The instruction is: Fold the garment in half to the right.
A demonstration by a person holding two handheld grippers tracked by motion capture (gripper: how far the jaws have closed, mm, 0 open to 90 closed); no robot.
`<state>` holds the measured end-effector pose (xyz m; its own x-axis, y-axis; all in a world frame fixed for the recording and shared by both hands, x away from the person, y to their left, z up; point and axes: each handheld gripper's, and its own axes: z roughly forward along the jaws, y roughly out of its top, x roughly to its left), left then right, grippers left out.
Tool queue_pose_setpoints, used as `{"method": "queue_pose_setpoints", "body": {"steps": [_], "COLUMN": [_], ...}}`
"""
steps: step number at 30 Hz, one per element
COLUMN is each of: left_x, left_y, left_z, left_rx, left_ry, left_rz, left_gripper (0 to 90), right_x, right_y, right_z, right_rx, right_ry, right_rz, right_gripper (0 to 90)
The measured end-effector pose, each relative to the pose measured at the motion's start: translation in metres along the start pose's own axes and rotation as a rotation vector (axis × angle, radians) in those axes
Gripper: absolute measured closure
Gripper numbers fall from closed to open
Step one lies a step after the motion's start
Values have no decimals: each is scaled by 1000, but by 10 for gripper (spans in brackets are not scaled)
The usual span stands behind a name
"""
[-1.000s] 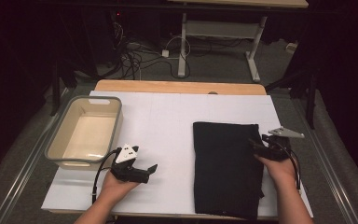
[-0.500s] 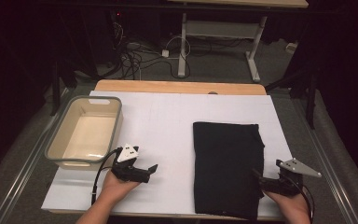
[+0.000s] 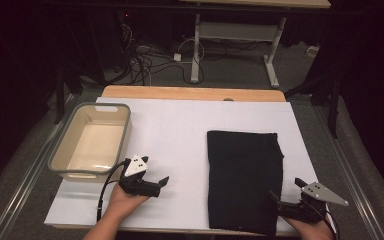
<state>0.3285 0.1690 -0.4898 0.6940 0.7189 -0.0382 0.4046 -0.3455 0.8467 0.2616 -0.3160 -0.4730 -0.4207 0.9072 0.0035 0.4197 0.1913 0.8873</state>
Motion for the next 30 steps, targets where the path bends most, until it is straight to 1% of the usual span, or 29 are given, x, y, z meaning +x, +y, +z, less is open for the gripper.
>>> {"method": "queue_pose_setpoints", "body": {"steps": [3,7,9,11,14,16,17,18,20,22,24,25,28,30], "left_x": [0,1,2,1,2,2,2,2,2,1,1,1,1,1], "left_y": [0,0,0,0,0,0,0,0,0,0,0,0,0,0], "left_z": [0,0,0,0,0,0,0,0,0,0,0,0,0,0], "left_rx": [-5,-2,-4,-2,-3,-4,-4,-4,-4,-4,-5,-5,-5,-5], "left_ry": [2,-9,-12,-13,-16,-17,-16,-16,-16,-15,-14,-14,-15,-15], "left_rz": [0,-10,-12,-9,-10,-10,-10,-9,-9,-9,-9,-8,-7,-8], "left_gripper": [0,0,0,0,0,0,0,0,0,0,0,0,0,0], "right_x": [12,34,47,59,80,91,96,103,113,124,136,141,151,155], "right_y": [2,9,12,14,17,19,20,20,20,18,15,15,13,12], "right_z": [-2,-2,0,3,9,12,12,13,15,19,22,23,23,22], "right_rx": [-6,-28,-31,-28,-18,-3,-2,-2,15,36,55,73,93,107], "right_ry": [19,60,96,123,165,191,202,224,249,275,316,324,316,323], "right_rz": [-13,-40,-47,-61,-77,-89,-91,-89,-109,-123,-111,-124,-160,-167], "right_gripper": [2,3,3,3,18,31,55,85,133,202,289,315,362,402]}}
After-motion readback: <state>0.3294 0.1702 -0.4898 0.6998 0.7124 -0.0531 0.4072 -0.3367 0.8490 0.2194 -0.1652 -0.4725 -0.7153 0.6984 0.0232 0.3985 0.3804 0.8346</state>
